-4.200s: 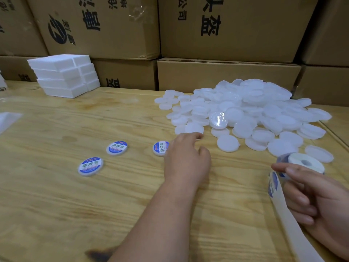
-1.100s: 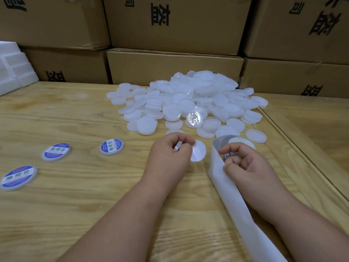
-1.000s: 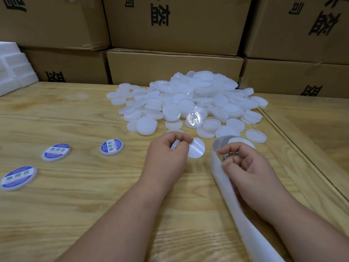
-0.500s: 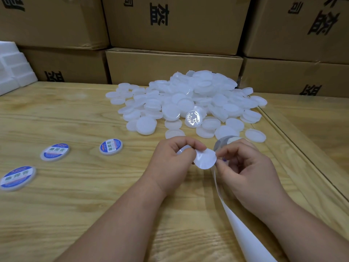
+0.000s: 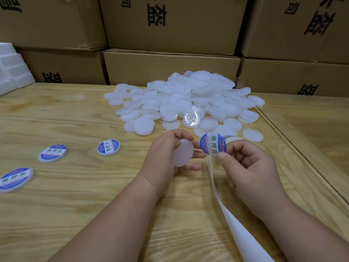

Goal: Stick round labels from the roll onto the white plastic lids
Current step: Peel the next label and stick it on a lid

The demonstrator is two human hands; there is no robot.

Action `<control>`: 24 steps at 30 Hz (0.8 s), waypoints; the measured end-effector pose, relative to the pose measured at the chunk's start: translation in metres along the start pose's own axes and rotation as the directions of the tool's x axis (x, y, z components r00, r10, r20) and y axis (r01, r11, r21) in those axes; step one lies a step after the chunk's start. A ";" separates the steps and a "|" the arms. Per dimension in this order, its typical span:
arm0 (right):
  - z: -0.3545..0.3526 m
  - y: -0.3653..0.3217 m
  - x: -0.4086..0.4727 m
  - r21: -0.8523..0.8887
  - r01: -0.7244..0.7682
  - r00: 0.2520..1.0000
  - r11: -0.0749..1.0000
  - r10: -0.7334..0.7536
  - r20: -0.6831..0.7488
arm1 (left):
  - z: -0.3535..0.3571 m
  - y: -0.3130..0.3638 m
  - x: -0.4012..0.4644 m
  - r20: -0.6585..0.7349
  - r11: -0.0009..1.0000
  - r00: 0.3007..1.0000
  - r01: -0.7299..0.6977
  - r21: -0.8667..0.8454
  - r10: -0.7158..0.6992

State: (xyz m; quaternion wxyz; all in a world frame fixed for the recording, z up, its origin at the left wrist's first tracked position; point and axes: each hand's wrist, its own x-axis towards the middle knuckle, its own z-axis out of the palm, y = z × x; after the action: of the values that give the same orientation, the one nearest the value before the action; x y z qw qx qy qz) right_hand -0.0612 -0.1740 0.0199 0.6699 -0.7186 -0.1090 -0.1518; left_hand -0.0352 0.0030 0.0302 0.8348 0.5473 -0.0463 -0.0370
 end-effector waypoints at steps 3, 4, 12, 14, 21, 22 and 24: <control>-0.001 -0.001 0.001 0.121 -0.118 0.993 0.986 0.116 0.031 | 0.001 -0.004 -0.001 0.008 1.000 1.000 -0.018 0.006 0.018; 0.000 -0.002 0.001 0.162 -0.159 0.987 0.974 0.151 0.058 | 0.003 -0.004 -0.002 0.018 1.000 1.000 -0.009 -0.012 0.009; 0.005 -0.002 0.001 0.078 -0.278 0.949 0.957 0.262 0.174 | 0.008 -0.001 -0.003 0.134 0.988 0.984 0.131 -0.084 -0.119; 0.006 0.000 0.001 0.049 -0.270 0.951 0.962 0.259 0.167 | 0.009 0.000 -0.004 0.154 0.988 0.981 0.132 -0.086 -0.117; 0.007 0.005 0.002 0.018 -0.267 0.950 0.964 0.260 0.171 | 0.007 -0.004 -0.001 0.166 0.992 0.980 0.118 -0.042 -0.110; 0.008 0.005 0.002 0.017 -0.268 0.950 0.963 0.262 0.169 | 0.007 -0.005 -0.001 0.167 0.992 0.980 0.117 -0.038 -0.109; 0.007 0.005 0.002 0.012 -0.274 0.949 0.962 0.269 0.162 | 0.006 -0.007 0.000 0.172 0.993 0.980 0.111 -0.037 -0.103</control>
State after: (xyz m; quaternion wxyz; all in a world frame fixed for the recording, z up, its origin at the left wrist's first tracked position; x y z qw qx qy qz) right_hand -0.0565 -0.1672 0.0153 0.6859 -0.7248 -0.0647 0.0016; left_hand -0.0362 -0.0050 0.0265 0.8371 0.5245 -0.0870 -0.1293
